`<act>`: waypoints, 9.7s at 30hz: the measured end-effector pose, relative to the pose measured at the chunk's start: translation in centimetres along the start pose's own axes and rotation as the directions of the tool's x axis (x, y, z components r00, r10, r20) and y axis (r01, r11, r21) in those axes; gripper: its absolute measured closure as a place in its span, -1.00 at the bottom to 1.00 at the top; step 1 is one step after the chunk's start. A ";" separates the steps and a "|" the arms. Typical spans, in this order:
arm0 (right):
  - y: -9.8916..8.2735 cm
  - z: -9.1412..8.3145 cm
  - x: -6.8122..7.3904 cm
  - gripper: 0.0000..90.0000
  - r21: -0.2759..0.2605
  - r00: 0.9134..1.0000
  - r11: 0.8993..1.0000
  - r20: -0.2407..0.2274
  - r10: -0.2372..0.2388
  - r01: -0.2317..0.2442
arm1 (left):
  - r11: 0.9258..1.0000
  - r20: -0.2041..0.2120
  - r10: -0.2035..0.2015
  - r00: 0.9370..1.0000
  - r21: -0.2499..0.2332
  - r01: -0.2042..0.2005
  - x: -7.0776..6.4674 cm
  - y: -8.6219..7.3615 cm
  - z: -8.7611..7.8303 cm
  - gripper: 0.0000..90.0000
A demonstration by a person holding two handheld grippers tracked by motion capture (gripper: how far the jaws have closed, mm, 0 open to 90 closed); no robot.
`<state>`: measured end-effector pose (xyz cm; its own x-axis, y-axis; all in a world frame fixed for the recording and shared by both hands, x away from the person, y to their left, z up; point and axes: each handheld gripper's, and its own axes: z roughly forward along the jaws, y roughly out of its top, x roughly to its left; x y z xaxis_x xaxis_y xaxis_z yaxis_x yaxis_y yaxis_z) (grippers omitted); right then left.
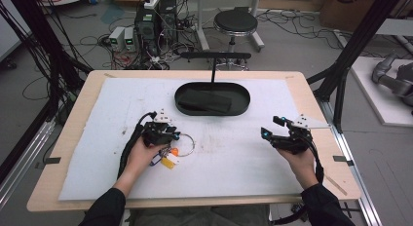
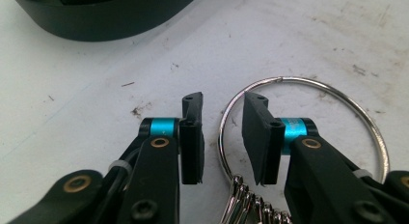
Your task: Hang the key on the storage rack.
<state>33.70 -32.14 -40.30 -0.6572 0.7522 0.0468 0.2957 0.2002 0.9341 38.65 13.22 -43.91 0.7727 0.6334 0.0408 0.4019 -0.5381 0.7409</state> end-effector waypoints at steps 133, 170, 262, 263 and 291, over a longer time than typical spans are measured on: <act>-0.1 0.3 -0.3 -0.42 0.009 0.999 1.000 -0.040 0.016 -0.016 | 0.902 -0.047 0.129 0.991 -0.410 -0.137 -1.4 9.3 -10.4 0.93; -0.1 0.4 -0.3 -0.51 0.002 0.999 1.000 -0.043 0.028 -0.028 | 0.916 -0.158 0.026 0.987 -0.391 -0.087 4.9 15.4 -5.9 0.93; -0.2 -0.1 -0.7 -0.47 0.013 0.998 0.998 -0.004 0.055 -0.055 | 0.848 -0.112 -0.069 0.991 -0.530 -0.001 -4.2 -3.6 -10.1 -0.45; -0.2 -0.1 -0.7 -0.47 0.013 0.999 0.998 0.003 0.054 -0.054 | 0.847 -0.113 -0.071 0.991 -0.531 0.000 -4.2 -3.8 -10.1 -0.45; -0.7 -1.3 -0.8 -0.44 0.027 0.997 1.000 0.082 0.008 -0.010 | 0.885 -0.131 -0.122 0.984 -0.462 0.049 -3.4 -4.8 -9.7 -0.36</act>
<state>33.13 -33.68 -40.55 -0.5957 0.8028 0.0247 0.3206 0.2095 0.9238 29.31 19.10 -41.09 0.6468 0.7618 0.0373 0.1664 -0.1886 0.9679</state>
